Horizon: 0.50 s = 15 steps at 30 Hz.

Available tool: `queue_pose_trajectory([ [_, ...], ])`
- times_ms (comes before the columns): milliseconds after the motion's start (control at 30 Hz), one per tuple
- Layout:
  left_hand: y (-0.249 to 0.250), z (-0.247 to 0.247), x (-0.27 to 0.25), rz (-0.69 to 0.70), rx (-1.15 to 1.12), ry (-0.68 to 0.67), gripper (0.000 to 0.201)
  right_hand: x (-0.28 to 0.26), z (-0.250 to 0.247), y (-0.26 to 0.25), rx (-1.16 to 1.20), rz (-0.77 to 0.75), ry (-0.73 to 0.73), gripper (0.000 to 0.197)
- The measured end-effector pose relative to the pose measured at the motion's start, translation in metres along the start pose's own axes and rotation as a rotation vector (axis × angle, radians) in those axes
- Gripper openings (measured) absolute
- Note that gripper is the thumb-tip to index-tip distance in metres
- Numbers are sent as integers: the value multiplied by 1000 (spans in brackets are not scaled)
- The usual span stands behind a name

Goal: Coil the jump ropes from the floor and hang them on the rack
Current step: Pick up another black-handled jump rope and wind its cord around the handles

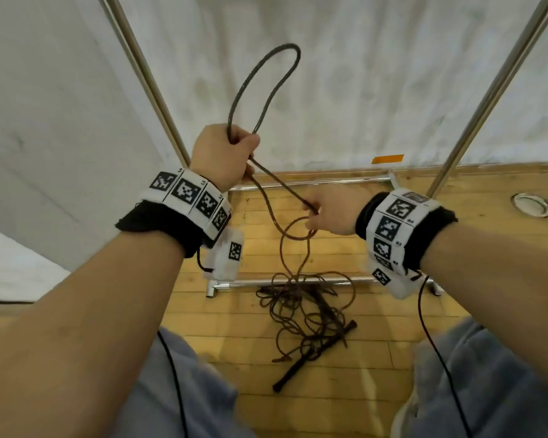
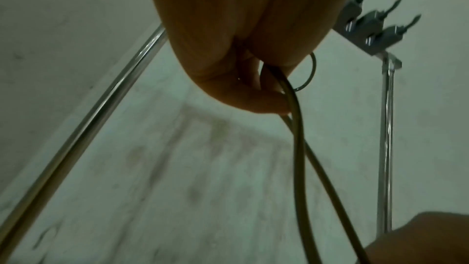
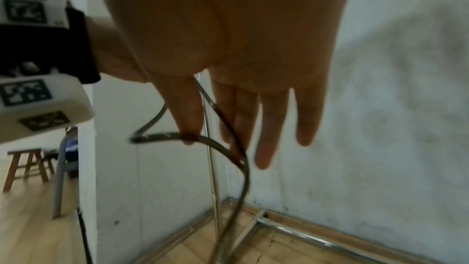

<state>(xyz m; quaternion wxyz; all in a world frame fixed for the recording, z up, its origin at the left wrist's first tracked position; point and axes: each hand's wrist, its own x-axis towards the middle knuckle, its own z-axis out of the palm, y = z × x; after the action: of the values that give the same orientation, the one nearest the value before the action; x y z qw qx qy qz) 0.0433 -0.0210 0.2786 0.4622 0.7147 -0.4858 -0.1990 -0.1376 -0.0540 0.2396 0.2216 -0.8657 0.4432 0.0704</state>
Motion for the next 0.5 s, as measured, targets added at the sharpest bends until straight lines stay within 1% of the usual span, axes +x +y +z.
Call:
queue_pose_trajectory([
  [33,-2,1,1,-5,10,-19,18,1,2,1,-67,28,-2,42],
  [67,-3,3,2,-6,5,-30,18,3,5,3,-50,34,-9,55],
  [100,-3,6,2,-5,-16,-35,18,5,7,2,53,19,-21,66],
  [133,-3,8,2,-5,-40,-37,19,5,9,0,208,-16,-23,73],
  [167,-2,11,3,-10,-59,-40,21,5,12,-3,369,-58,-19,75],
  [200,-1,13,4,-19,-79,-36,22,4,14,-6,507,-97,1,72],
  [233,0,15,5,-30,-105,-27,23,4,17,-9,610,-122,23,65],
  [300,0,17,8,-47,-150,8,24,4,21,-12,692,-149,0,53],
  [367,0,18,10,-59,-156,48,24,3,25,-11,653,-187,-79,45],
  [400,-1,17,11,-65,-149,59,24,3,28,-10,601,-198,-94,38],
  [467,-3,18,13,-75,-129,62,24,2,30,-8,486,-206,-63,19],
  [500,-4,18,14,-82,-118,67,24,1,28,-7,449,-207,-38,15],
])
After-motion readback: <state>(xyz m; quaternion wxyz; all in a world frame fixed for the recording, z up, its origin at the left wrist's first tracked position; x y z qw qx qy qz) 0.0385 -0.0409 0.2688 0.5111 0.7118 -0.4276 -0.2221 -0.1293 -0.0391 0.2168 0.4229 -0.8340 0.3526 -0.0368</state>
